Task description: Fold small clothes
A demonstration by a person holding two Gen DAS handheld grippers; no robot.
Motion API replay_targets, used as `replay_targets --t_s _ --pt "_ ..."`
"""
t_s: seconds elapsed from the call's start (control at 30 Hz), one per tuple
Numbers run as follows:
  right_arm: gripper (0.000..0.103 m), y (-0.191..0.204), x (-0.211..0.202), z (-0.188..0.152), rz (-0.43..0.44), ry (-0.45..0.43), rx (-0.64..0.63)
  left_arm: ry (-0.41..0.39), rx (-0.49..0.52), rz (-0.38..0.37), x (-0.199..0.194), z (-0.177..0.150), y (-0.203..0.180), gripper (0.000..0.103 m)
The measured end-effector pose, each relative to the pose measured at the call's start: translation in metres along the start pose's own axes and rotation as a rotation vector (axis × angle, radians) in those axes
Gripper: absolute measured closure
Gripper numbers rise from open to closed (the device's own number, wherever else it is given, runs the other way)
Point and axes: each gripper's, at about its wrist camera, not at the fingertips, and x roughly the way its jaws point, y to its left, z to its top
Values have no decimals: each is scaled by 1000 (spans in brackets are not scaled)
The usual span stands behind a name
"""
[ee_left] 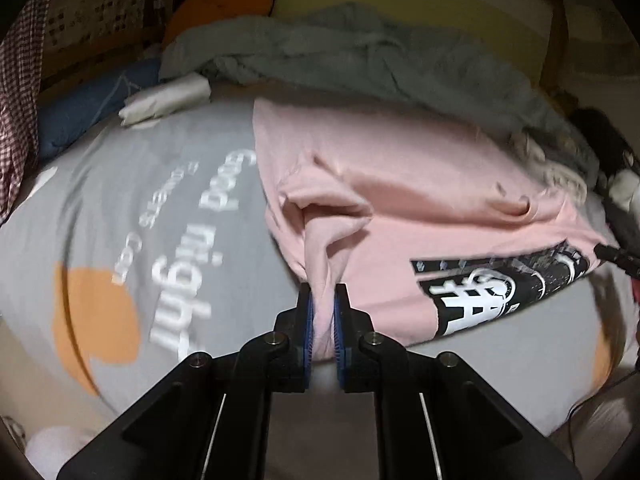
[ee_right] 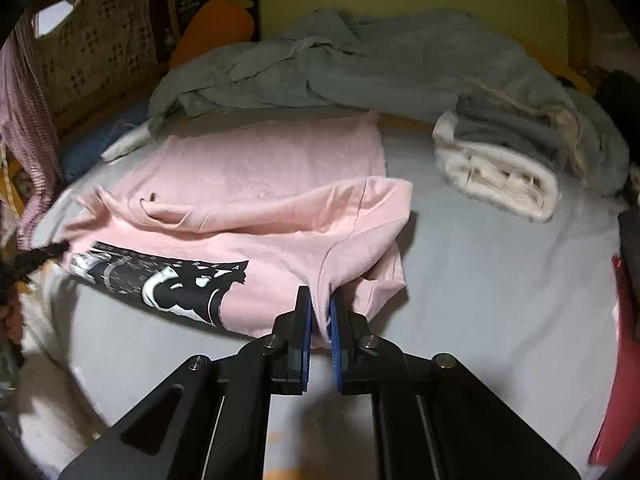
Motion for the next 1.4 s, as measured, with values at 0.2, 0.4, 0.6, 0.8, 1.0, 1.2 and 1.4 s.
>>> replay_targets --t_s 0.2,0.4,0.6,0.8,1.0,1.2,1.4 --pt "95 -3 2 -28 -19 45 20 -5 -19 30 -21 -20 0 88" --pt "65 -17 -3 -10 32 14 123 -7 7 -36 -8 11 -8 68" --pt "84 -10 10 -1 32 51 97 71 32 39 23 15 -10 92" --pt "96 2 7 -7 -2 24 9 -45 55 69 -21 12 -7 97" --pt "97 4 -4 -9 3 5 6 -53 19 -9 -36 3 4 102" --pt "97 0 -1 -11 10 15 29 -18 77 4 -16 13 -5 72" --pt "97 -2 -1 -12 13 12 28 31 58 -24 4 14 -5 100"
